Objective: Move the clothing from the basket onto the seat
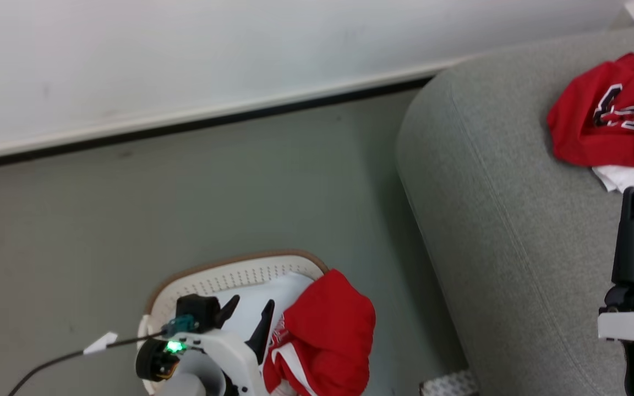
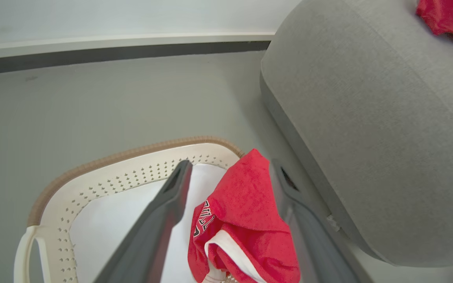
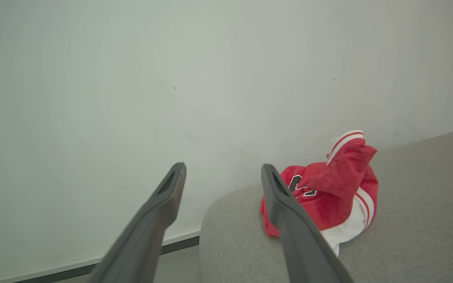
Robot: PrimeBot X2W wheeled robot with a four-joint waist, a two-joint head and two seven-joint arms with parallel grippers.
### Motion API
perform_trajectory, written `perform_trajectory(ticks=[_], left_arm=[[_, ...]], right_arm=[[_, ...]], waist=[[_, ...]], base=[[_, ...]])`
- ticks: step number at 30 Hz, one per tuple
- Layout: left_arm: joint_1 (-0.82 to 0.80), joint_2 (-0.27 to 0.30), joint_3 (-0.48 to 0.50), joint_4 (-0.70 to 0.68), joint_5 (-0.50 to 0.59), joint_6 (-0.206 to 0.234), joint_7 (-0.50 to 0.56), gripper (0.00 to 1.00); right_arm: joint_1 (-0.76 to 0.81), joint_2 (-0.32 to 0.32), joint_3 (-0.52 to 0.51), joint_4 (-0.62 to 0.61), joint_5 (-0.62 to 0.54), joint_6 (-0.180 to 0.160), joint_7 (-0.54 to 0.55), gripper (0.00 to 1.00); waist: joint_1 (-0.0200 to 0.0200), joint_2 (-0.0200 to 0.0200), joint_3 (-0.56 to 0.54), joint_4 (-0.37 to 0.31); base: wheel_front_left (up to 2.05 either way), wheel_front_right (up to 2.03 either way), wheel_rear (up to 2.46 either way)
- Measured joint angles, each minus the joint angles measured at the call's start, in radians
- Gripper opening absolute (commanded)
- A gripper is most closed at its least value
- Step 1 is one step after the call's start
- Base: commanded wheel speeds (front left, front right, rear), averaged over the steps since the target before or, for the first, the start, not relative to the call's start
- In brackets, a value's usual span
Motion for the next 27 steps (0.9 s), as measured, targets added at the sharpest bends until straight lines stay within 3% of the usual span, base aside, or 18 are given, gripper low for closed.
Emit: perform_trajectory(ticks=[10, 16, 27], left_arm=[[-0.133, 0.059, -0.232, 0.127, -0.183, 0.0, 0.159, 1.0], [-0.212, 0.104, -0.321, 0.17, -0.262, -0.002, 0.19, 1.0], [-0.371, 0.189, -0.456, 0.267, -0.297, -0.002, 0.25, 1.0]], right_arm=[[-0.078, 0.047, -0.011, -0.049, 0.015, 0.0, -0.002, 1.0], [-0.112, 0.069, 0.001, -0.076, 0.015, 0.0, -0.002, 1.0], [-0.174, 0.085, 0.036, -0.134, 0.027, 0.0, -0.002, 1.0]], waist=[[0.0001, 0.0, 0.175, -0.054], [0.0001, 0.0, 0.266, -0.087], [0.0001, 0.0, 0.423, -0.159]], base=[[0.0, 0.0, 0.0], [0.0, 0.0, 0.0], [0.0, 0.0, 0.0]])
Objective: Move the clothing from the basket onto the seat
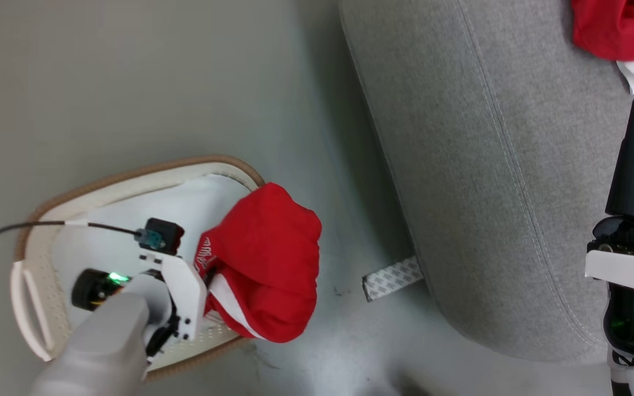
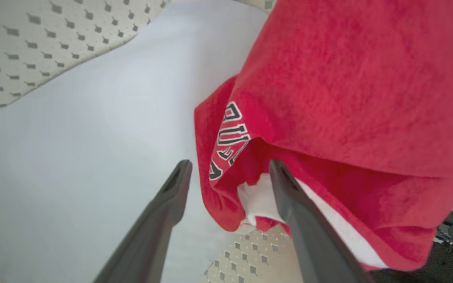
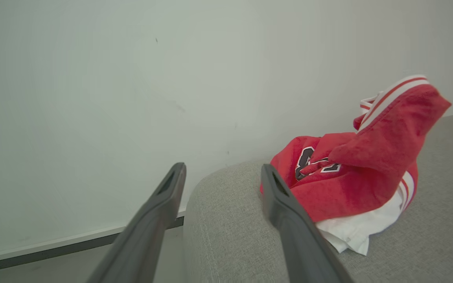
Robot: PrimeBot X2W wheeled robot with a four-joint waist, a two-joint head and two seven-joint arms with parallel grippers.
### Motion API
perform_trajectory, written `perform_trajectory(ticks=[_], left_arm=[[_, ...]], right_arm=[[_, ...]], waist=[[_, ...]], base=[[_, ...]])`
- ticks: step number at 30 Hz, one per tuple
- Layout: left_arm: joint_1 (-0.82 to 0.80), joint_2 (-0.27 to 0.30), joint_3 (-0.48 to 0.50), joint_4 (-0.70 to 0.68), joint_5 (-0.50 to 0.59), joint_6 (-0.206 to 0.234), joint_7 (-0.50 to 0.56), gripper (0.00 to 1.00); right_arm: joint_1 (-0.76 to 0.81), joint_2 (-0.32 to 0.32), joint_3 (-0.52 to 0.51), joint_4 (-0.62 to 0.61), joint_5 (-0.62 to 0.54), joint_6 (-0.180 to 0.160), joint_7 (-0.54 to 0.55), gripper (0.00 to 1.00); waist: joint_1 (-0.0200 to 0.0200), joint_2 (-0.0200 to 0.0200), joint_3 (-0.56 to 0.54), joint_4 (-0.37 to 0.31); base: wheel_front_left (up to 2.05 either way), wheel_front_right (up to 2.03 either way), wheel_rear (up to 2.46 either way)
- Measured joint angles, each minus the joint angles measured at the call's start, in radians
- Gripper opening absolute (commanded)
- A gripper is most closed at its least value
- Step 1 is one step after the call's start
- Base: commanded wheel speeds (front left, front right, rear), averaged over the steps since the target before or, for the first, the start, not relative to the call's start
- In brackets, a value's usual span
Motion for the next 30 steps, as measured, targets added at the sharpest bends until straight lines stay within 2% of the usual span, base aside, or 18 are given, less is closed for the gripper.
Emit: perform_trajectory(ticks=[6, 11, 12, 13, 14, 24, 30], left_arm=[[-0.053, 0.051, -0.062, 0.019, -0.026, 0.0, -0.002, 1.0], [-0.073, 0.065, -0.111, 0.014, -0.05, 0.0, -0.004, 1.0], [-0.075, 0.068, -0.123, 0.01, -0.053, 0.0, -0.006, 0.88], [-0.078, 0.07, -0.133, 0.006, -0.058, 0.0, -0.011, 0.26], [-0.082, 0.073, -0.139, 0.002, -0.065, 0.0, -0.018, 0.0], [-0.092, 0.081, -0.204, 0.002, -0.151, 0.0, -0.057, 0.0], [-0.088, 0.053, -0.227, 0.013, -0.193, 0.0, -0.097, 0.0]], right_arm=[[-0.015, 0.002, 0.016, -0.016, 0.034, 0.0, 0.0, 1.0], [-0.016, 0.002, 0.025, -0.022, 0.062, 0.0, 0.0, 1.0], [-0.016, 0.002, 0.027, -0.022, 0.063, 0.0, 0.0, 1.0], [-0.016, 0.002, 0.03, -0.021, 0.065, 0.0, 0.0, 1.0], [-0.017, 0.002, 0.031, -0.021, 0.069, 0.0, 0.0, 1.0], [-0.022, 0.003, 0.034, -0.012, 0.07, 0.0, 0.0, 1.0], [-0.024, 0.003, 0.034, -0.006, 0.057, 0.0, 0.0, 1.0]], waist=[[-0.0001, 0.0, 0.067, -0.051], [-0.0001, 0.0, 0.107, -0.082], [-0.0001, 0.0, 0.113, -0.086], [-0.0001, 0.0, 0.117, -0.09], [-0.0001, 0.0, 0.12, -0.092], [-0.0002, 0.0, 0.112, -0.084], [-0.0002, 0.0, 0.074, -0.068]], base=[[0.0, 0.0, 0.0], [0.0, 0.0, 0.0], [0.0, 0.0, 0.0], [0.0, 0.0, 0.0], [0.0, 0.0, 0.0], [0.0, 0.0, 0.0], [0.0, 0.0, 0.0]])
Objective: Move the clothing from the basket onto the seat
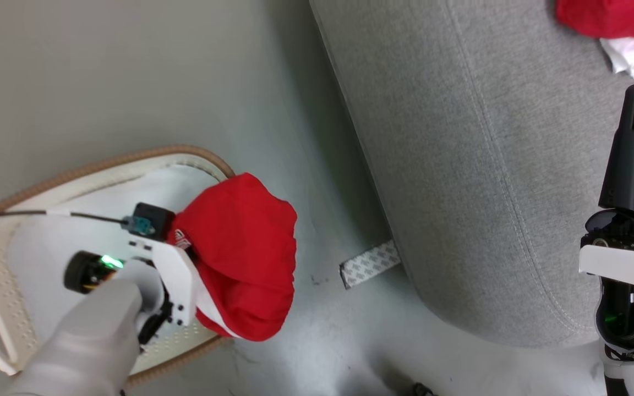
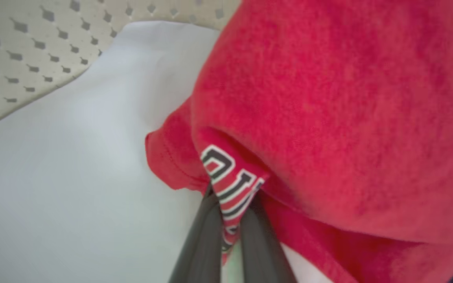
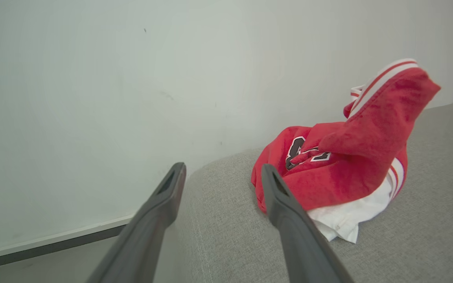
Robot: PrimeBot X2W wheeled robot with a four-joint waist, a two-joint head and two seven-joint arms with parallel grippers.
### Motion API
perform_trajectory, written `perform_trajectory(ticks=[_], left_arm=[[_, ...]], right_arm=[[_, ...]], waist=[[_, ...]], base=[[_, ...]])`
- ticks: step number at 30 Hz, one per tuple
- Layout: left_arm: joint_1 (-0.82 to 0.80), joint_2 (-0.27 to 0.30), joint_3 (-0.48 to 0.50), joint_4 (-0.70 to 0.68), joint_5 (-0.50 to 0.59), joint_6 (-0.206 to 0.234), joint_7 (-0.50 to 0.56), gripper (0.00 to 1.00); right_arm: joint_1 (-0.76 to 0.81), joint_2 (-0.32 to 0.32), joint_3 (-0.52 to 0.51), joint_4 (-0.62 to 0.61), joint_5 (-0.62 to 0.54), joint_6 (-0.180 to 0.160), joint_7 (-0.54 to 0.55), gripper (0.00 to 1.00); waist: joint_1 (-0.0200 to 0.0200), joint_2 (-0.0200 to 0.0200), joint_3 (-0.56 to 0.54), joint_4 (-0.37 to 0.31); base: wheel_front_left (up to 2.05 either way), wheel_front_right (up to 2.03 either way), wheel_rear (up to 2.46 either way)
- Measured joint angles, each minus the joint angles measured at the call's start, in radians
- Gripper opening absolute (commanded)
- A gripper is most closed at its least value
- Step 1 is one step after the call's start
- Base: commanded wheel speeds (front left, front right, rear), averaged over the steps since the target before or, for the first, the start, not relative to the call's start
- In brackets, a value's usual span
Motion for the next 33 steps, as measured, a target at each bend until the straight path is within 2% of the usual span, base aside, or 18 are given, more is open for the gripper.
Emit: perform_trajectory(ticks=[15, 23, 26, 33], left_arm=[[0.081, -0.11, -0.077, -0.052, -0.106, 0.0, -0.162, 0.0], [0.13, -0.153, -0.1, -0.136, -0.147, 0.0, -0.206, 0.0], [0.142, -0.155, -0.072, -0.189, -0.14, 0.0, -0.211, 0.0], [0.212, -0.148, 0.082, -0.345, -0.027, 0.0, -0.212, 0.0]], right_arm=[[0.054, 0.0, -0.005, 0.039, -0.092, 0.0, 0.0, 1.0], [0.103, -0.044, 0.0, 0.07, -0.103, 0.0, 0.0, 1.0], [0.126, -0.054, 0.002, 0.081, -0.101, 0.0, 0.0, 1.0], [0.191, -0.066, 0.014, 0.105, -0.084, 0.0, 0.0, 1.0]], waist=[[0.0, 0.0, -0.247, 0.081], [-0.0001, 0.0, -0.413, 0.163], [-0.0001, 0.0, -0.474, 0.198], [-0.0002, 0.0, -0.609, 0.276]], base=[[0.0, 0.0, 0.0], [0.0, 0.0, 0.0], [0.0, 0.0, 0.0], [0.0, 0.0, 0.0]])
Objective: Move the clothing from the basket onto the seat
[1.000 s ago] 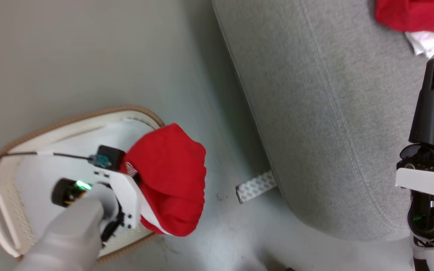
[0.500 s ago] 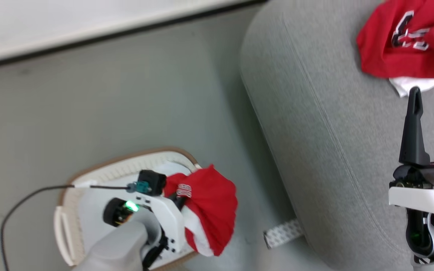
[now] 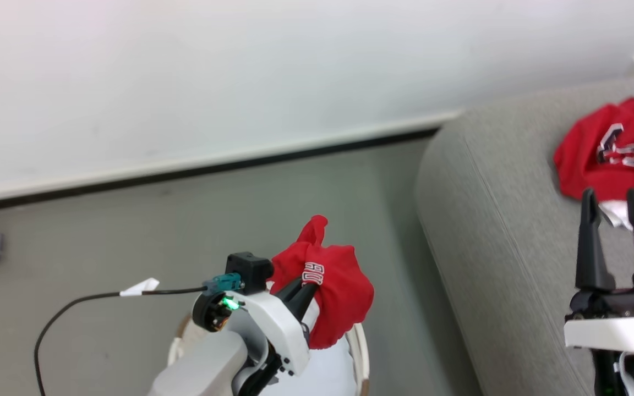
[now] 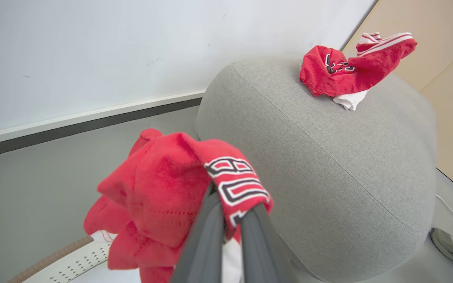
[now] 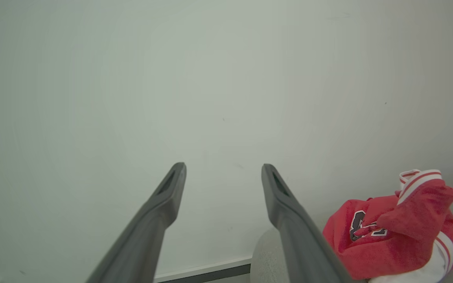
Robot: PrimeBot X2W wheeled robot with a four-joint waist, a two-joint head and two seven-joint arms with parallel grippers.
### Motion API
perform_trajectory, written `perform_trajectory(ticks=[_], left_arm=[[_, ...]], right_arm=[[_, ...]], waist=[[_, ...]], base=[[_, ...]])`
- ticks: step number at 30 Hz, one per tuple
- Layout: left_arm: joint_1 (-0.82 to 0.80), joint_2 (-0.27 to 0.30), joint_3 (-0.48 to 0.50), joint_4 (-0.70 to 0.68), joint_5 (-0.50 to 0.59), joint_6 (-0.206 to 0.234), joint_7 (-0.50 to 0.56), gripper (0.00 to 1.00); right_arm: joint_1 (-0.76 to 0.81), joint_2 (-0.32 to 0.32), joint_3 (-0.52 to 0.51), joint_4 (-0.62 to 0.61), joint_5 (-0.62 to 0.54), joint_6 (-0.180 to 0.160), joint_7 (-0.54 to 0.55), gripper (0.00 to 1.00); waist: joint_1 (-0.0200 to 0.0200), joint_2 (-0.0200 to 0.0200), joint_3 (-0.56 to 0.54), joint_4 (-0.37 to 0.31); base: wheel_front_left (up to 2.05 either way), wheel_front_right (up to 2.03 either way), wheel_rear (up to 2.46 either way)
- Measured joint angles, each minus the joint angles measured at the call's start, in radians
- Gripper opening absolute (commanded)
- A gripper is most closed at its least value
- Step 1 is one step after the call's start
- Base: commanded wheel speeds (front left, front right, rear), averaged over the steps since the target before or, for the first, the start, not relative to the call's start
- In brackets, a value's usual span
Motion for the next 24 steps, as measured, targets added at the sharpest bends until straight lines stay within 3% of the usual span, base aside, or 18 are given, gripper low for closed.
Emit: perform_trajectory(ticks=[14, 24], left_arm=[[0.0, 0.006, 0.216, -0.224, 0.174, 0.007, -0.001, 0.0], [-0.055, 0.016, 0.277, -0.318, 0.188, 0.023, -0.001, 0.0]], right_arm=[[0.071, 0.011, 0.137, 0.039, 0.035, 0.0, 0.0, 1.0], [0.085, 0.017, 0.217, 0.057, 0.039, 0.0, 0.0, 1.0]], waist=[[0.0, 0.0, -0.152, 0.129], [0.0, 0.0, -0.168, 0.158]], base=[[0.0, 0.0, 0.0], [0.0, 0.0, 0.0]])
